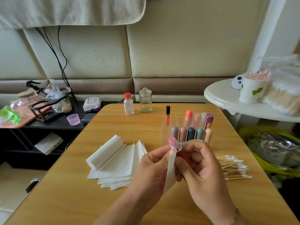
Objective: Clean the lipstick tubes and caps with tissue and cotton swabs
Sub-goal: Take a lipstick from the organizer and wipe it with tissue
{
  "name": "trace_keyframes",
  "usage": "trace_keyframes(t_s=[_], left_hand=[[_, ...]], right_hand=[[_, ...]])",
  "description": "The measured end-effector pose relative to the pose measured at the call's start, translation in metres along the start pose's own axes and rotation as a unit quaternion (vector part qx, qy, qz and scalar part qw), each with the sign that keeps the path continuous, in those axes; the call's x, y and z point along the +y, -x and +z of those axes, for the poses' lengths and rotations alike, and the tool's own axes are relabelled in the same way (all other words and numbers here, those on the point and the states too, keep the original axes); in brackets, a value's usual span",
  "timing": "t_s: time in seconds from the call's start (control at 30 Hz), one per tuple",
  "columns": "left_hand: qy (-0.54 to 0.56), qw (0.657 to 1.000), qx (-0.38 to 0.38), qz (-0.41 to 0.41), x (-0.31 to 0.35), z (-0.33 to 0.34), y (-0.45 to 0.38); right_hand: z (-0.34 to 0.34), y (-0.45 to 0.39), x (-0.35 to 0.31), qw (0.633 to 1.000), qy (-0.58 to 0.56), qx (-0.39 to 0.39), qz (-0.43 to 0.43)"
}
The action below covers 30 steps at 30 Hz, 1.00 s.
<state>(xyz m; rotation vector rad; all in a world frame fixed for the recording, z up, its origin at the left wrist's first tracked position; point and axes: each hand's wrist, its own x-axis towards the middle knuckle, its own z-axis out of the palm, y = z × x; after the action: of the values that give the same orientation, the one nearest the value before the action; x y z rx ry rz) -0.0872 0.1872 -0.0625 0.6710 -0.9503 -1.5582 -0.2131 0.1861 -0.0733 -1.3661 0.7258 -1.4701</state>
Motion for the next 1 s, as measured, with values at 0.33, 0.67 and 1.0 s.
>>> trace_keyframes(t_s=[0.33, 0.67, 1.0], left_hand=[[0.004, 0.996, 0.003, 0.092, -0.003, 0.000, 0.001], [-0.002, 0.996, -0.026, 0.090, -0.003, -0.003, 0.002], [0.005, 0.997, -0.014, 0.082, -0.002, -0.001, 0.004]], right_hand=[[0.007, 0.001, -0.005, 0.997, -0.042, 0.008, 0.059], [0.000, 0.000, -0.016, 0.932, -0.227, -0.040, 0.281], [0.011, 0.007, -0.015, 0.954, -0.183, -0.066, 0.230]])
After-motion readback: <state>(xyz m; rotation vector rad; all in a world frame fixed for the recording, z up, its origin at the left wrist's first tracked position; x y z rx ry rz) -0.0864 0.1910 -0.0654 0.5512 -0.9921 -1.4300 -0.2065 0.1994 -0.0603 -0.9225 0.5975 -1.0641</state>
